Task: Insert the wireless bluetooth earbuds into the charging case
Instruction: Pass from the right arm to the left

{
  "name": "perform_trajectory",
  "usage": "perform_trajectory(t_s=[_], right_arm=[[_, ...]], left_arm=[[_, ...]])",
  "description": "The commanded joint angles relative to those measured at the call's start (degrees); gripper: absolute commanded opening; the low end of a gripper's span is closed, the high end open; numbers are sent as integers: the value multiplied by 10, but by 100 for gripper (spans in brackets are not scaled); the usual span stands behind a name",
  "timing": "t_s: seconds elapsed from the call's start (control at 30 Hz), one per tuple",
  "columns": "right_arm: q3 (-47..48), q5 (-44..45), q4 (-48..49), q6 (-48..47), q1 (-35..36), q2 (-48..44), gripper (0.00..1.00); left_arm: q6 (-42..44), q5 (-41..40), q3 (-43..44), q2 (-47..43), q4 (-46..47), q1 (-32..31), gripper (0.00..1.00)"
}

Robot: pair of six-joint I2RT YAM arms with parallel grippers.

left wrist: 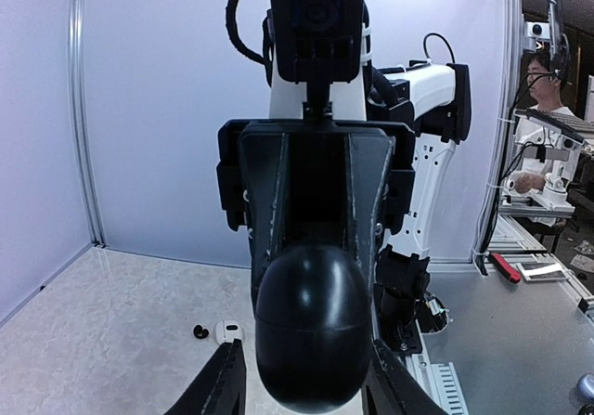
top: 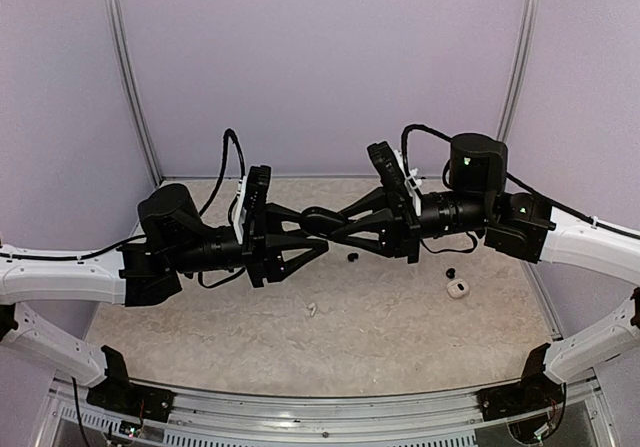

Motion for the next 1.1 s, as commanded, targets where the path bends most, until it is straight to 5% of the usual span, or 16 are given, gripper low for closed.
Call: perform_trajectory(t_s=[0.0,1.07], right_arm=[[-5,0,-6,-11,4,2,14],[-7,16,-18,-19,4,-2,14]], left_arm=[[-4,-4,20,-8,9,-3,43],[-3,9,29,-7,-6,-4,36]])
